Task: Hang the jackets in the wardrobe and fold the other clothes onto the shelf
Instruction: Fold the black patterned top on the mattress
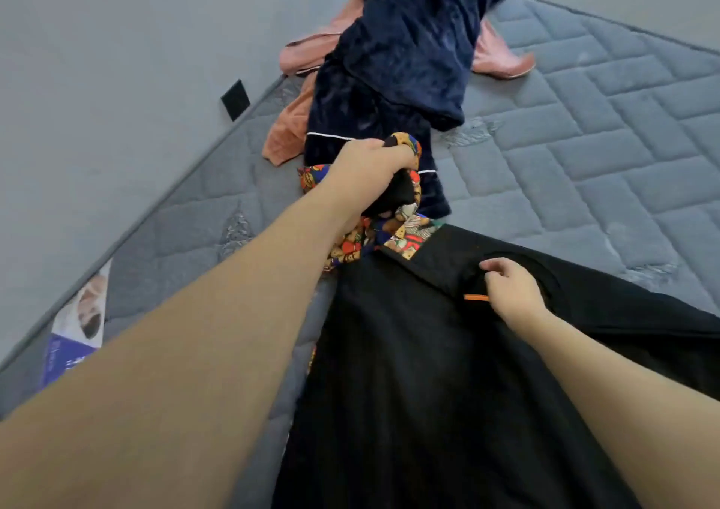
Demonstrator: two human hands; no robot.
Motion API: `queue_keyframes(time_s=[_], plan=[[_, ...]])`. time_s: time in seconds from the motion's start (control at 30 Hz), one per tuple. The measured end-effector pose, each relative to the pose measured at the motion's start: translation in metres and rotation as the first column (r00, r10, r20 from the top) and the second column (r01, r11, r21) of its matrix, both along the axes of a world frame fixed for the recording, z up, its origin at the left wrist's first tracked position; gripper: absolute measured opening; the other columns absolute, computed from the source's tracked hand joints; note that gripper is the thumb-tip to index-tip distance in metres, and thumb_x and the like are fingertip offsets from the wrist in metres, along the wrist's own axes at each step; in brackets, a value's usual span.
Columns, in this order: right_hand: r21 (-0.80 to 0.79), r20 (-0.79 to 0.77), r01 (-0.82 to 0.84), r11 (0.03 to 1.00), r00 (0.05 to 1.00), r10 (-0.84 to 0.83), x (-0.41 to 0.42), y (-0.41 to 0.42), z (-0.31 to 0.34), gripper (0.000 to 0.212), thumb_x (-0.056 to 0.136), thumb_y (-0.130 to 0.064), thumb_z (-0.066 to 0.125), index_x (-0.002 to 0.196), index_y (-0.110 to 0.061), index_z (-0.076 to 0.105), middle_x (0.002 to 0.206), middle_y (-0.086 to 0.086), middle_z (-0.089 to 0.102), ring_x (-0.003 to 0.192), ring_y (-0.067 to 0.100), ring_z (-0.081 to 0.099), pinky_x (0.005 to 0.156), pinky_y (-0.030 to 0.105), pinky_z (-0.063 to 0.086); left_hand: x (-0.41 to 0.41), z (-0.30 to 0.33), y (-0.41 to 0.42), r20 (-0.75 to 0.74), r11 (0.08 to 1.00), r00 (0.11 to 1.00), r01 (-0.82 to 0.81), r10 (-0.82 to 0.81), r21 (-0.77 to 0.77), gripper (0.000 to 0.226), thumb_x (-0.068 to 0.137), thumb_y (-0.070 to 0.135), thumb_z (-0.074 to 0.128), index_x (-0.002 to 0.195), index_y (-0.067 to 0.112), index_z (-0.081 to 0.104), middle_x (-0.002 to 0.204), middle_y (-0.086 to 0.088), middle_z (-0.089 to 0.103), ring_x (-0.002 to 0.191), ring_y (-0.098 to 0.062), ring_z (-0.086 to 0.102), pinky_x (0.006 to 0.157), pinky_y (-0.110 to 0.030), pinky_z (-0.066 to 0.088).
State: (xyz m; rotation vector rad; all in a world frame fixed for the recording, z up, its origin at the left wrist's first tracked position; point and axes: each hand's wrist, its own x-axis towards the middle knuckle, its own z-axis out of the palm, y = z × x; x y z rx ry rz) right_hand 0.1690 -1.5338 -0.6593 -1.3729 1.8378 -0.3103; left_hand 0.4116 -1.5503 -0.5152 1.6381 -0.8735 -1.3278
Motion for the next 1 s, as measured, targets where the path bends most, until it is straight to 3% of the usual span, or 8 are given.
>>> queue_keyframes(time_s=[0.17, 0.27, 0.43, 0.53, 0.67, 0.8, 0.9, 1.0], plan=[[0.44, 0.508, 0.476, 0.761, 0.567, -0.648, -0.109, 0.002, 0.018, 0.049, 0.103, -0.042, 0.031, 0.128, -0.009, 0.056, 0.123, 0.013, 0.064, 0.095, 0.025, 0.064, 0.088, 0.041, 0.047, -0.169, -0.039, -0.004, -0.072, 0.913, 0.922, 0.386, -0.38, 0.134, 0.021, 0.087, 0.029, 0.069, 0.084, 0.01, 0.063, 0.074, -0.005, 0.068, 0.067, -0.022, 0.069, 0.061, -0.033, 0.059], [0.556, 0.565, 0.472, 0.684, 0.388, -0.728, -0.148, 0.007, 0.013, 0.078, 0.094, -0.07, 0.023, 0.146, -0.014, 0.041, 0.143, 0.015, 0.048, 0.121, 0.034, 0.055, 0.102, 0.049, 0.041, -0.198, -0.069, 0.001, 0.319, 0.902, 0.844, 0.405, -0.432, 0.149, 0.022, 0.09, 0.033, 0.057, 0.085, 0.012, 0.061, 0.081, -0.004, 0.07, 0.079, -0.026, 0.067, 0.07, -0.032, 0.054], [0.542, 0.396, 0.446, 0.712, 0.612, -0.685, -0.134, 0.003, 0.0, 0.085, 0.084, -0.066, 0.058, 0.151, -0.021, 0.031, 0.146, 0.005, 0.045, 0.117, 0.03, 0.054, 0.098, 0.046, 0.042, -0.138, -0.12, -0.003, 0.755, 0.923, 0.541, 0.304, -0.37, 0.234, 0.03, 0.092, 0.028, 0.044, 0.118, 0.017, 0.055, 0.127, -0.008, 0.053, 0.12, -0.03, 0.045, 0.099, -0.048, 0.043], [0.406, 0.291, 0.531, 0.744, 0.697, -0.656, -0.112, -0.014, -0.013, 0.072, 0.09, -0.034, 0.065, 0.149, -0.011, 0.03, 0.135, 0.009, 0.05, 0.111, 0.03, 0.054, 0.094, 0.044, 0.048, -0.094, -0.144, -0.014, 0.814, 0.89, 0.362, 0.211, -0.455, 0.404, 0.059, 0.094, 0.043, 0.04, 0.15, 0.03, 0.025, 0.162, -0.003, 0.012, 0.148, -0.031, 0.006, 0.115, -0.064, 0.014], [0.226, 0.116, 0.73, 0.645, 0.637, -0.762, -0.11, -0.012, -0.032, 0.041, 0.091, -0.018, 0.045, 0.128, -0.002, 0.054, 0.126, 0.019, 0.058, 0.11, 0.039, 0.057, 0.094, 0.041, 0.049, -0.071, -0.176, -0.023, 0.792, 0.796, 0.156, 0.272, -0.591, 0.541, 0.075, 0.09, 0.072, 0.025, 0.153, 0.045, -0.006, 0.163, 0.002, -0.02, 0.147, -0.029, -0.027, 0.109, -0.071, -0.011], [0.062, -0.149, 0.821, 0.567, 0.57, -0.808, -0.133, 0.002, -0.037, 0.043, 0.085, -0.015, 0.052, 0.126, -0.007, 0.054, 0.131, 0.017, 0.055, 0.115, 0.039, 0.053, 0.091, 0.038, 0.042, -0.082, -0.199, -0.014, 0.769, 0.741, 0.048, 0.313, -0.637, 0.594, 0.082, 0.085, 0.078, 0.022, 0.155, 0.04, 0.0, 0.164, -0.002, -0.016, 0.148, -0.029, -0.022, 0.106, -0.073, -0.012], [-0.34, -0.34, 0.421, 0.841, 0.778, -0.528, -0.117, 0.002, -0.035, 0.058, 0.079, -0.019, 0.059, 0.134, -0.01, 0.047, 0.136, 0.016, 0.045, 0.119, 0.038, 0.046, 0.098, 0.045, 0.035, -0.089, -0.198, -0.026, 0.939, 0.852, -0.001, 0.42, -0.343, 0.311, 0.063, 0.088, 0.042, 0.041, 0.146, 0.021, 0.03, 0.162, -0.009, 0.012, 0.15, -0.03, 0.0, 0.113, -0.069, -0.004], [-0.435, -0.436, -0.083, 0.896, 0.891, -0.129, -0.081, -0.002, -0.043, 0.06, 0.083, -0.033, 0.057, 0.137, -0.009, 0.045, 0.138, 0.013, 0.045, 0.123, 0.033, 0.045, 0.101, 0.047, 0.035, -0.072, -0.186, -0.055, 0.963, 0.859, -0.042, 0.444, -0.266, 0.257, 0.05, 0.085, 0.02, 0.045, 0.135, 0.013, 0.045, 0.14, -0.011, 0.05, 0.138, -0.034, 0.033, 0.117, -0.062, 0.003]])
